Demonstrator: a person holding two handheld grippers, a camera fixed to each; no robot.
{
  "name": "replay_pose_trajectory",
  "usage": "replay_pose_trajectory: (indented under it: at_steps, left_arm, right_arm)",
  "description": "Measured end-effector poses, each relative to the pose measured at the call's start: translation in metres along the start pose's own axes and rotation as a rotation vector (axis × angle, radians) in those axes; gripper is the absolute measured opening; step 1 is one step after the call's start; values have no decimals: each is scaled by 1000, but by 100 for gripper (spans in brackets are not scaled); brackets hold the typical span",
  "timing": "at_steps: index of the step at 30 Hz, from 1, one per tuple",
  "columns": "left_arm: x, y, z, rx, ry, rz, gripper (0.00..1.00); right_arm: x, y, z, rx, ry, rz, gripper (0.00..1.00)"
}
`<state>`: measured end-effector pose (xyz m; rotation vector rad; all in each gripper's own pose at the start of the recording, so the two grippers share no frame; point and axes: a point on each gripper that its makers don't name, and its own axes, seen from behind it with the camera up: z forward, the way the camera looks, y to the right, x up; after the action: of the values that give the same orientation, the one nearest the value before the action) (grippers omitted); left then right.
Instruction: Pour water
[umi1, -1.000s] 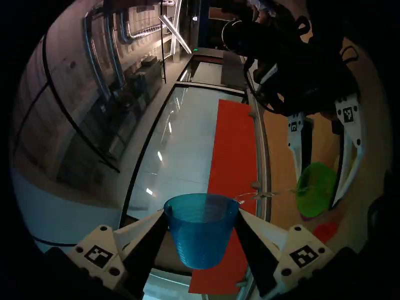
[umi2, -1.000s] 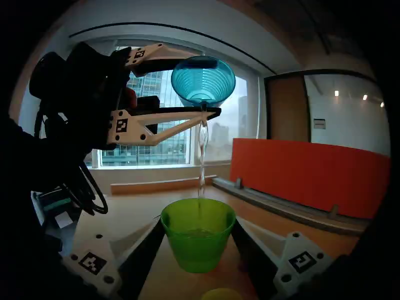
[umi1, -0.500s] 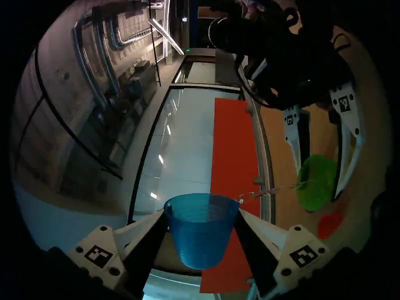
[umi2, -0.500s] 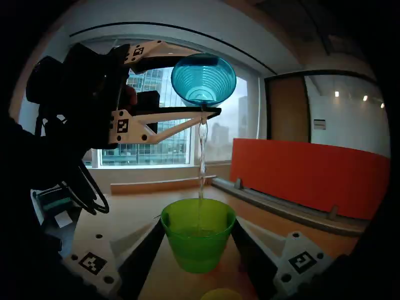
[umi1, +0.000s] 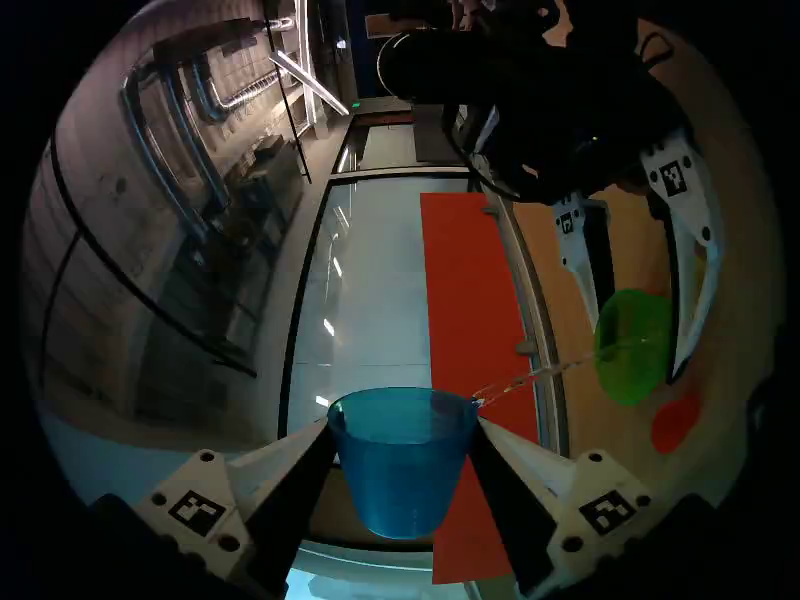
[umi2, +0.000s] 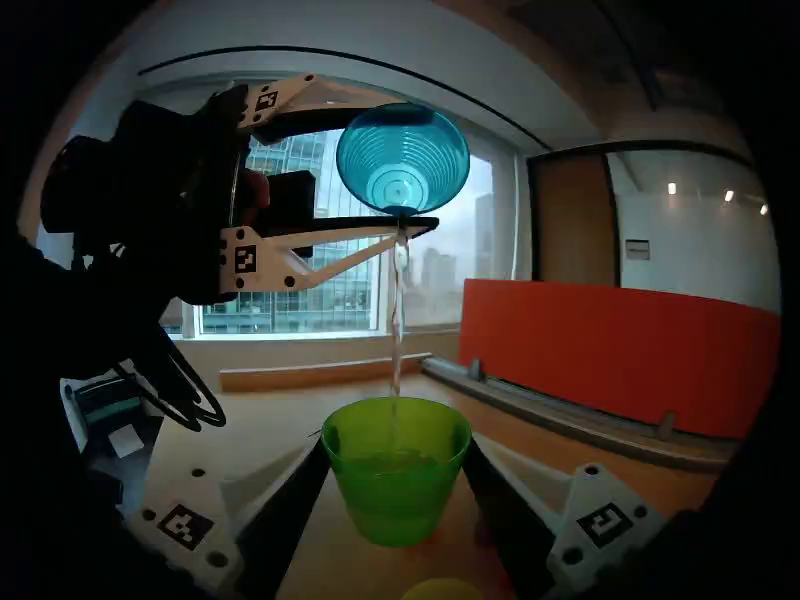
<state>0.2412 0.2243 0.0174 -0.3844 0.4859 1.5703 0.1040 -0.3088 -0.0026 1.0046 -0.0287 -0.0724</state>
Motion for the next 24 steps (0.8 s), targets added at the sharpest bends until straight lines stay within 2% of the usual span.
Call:
replay_pose_trajectory:
  at_steps: [12, 20, 24]
  left_arm:
    - [6, -1, 1, 9, 9, 69, 87]
    - [7, -6, -1, 17, 15, 53, 87]
    - [3, -6, 1, 17, 11, -8, 87]
  right_arm:
    - [2, 3, -2, -4, 7, 3, 90]
    - [3, 3, -2, -8, 10, 4, 90]
    - [4, 4, -2, -12, 14, 5, 91]
